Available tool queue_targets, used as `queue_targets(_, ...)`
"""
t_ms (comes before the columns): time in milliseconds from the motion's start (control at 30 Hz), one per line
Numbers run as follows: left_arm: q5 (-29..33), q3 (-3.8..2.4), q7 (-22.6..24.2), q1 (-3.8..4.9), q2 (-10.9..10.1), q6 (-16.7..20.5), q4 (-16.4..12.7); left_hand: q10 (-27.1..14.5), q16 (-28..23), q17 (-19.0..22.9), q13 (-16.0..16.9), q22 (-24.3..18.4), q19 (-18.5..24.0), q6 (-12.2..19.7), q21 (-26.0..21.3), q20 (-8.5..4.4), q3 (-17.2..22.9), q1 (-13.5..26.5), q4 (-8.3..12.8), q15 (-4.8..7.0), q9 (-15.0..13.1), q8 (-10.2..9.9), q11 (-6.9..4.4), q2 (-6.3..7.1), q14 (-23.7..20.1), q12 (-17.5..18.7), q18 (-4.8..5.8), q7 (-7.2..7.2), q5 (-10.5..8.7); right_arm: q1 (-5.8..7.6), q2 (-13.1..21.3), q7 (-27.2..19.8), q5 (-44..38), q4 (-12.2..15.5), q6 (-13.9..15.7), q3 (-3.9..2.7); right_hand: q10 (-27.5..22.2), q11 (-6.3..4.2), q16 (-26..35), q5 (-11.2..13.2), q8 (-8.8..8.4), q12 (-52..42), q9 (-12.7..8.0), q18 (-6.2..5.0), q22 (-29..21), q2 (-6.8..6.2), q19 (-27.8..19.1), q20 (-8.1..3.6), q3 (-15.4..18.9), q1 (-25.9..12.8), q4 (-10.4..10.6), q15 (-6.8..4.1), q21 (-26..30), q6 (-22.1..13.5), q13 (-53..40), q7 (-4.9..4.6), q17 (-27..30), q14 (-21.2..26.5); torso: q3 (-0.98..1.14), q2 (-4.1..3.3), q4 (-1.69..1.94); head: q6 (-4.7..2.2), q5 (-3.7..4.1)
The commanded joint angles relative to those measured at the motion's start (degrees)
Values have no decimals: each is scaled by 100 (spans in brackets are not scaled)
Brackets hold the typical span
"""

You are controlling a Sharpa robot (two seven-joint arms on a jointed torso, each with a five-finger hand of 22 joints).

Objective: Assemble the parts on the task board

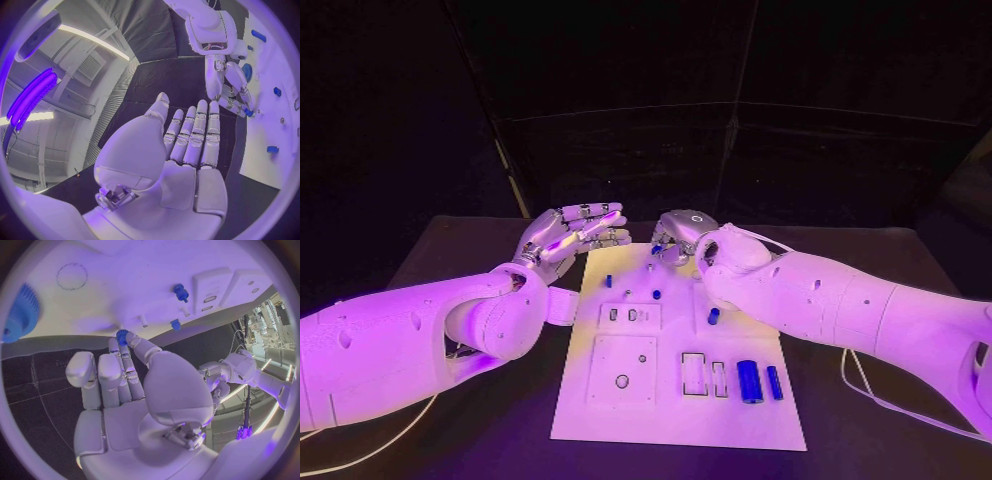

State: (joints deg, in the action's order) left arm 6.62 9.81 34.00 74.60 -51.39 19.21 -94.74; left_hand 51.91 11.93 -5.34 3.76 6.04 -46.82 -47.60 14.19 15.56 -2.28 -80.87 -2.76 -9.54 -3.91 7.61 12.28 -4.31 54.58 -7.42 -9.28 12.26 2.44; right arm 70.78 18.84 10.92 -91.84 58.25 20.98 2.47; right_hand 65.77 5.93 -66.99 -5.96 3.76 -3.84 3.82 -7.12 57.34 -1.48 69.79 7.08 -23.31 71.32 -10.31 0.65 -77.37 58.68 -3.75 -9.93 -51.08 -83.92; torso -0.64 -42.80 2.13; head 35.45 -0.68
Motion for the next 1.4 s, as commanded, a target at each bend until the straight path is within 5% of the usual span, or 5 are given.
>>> queue_targets(33,-36,-5,12,12,7,-106,-14,22,-37,5,-9,-7,-32,-41,-23,12,34,34,12,-10,5,-37,10,-9,33,25,-102,337,23,24,-19,58,-47,-25,-47,-5,-142,27,84,51,-17,33,-8,50,-128,-77,-98,14,-5,7,53,48,69,-56,12,-13,128,39,-5,3,-5,4,3)
queue_targets(767,-36,-4,11,23,-24,-185,115,30,-47,10,-7,-19,-37,-47,-38,13,48,40,26,-8,5,-47,4,-24,41,37,-103,326,23,42,1024,72,633,1192,938,-88,723,-176,40,-77,92,-889,38,37,-165,-336,-59,-43,219,219,390,-81,121,-126,-321,66,232,8,-4,40,-83,-21,10)
queue_targets(933,-35,-3,10,23,-56,-200,157,46,-47,12,-4,-25,-46,-60,-43,11,59,38,38,-2,4,-48,-5,-34,56,38,-106,312,23,44,1580,321,1249,1680,528,-204,1380,-454,-547,-322,126,-3234,32,130,203,-646,207,-296,772,121,597,-332,-57,-45,-2388,311,-577,-184,12,68,-139,-49,15)
queue_targets(1067,-35,-2,-12,21,-95,-254,154,62,-50,14,-3,-31,-57,-74,-49,8,74,34,53,4,2,-48,-15,-46,70,41,-109,297,23,45,1918,486,1622,1835,84,-265,952,-273,-1328,-249,185,-6205,42,134,283,-481,225,-190,1333,183,1036,-166,-90,-380,-5554,162,-1847,-279,15,84,-167,-65,21)
queue_targets(1400,-35,-1,-37,18,-81,-299,193,68,-50,14,-2,-33,-62,-80,-51,7,78,33,58,7,2,-49,-19,-50,76,42,-110,294,23,49,1997,588,1706,1500,-381,-298,1169,-121,-1977,-355,205,-7062,8,150,406,-514,295,-54,1821,445,1376,-27,-163,-853,-6591,13,-3100,-457,23,65,-161,-52,57)
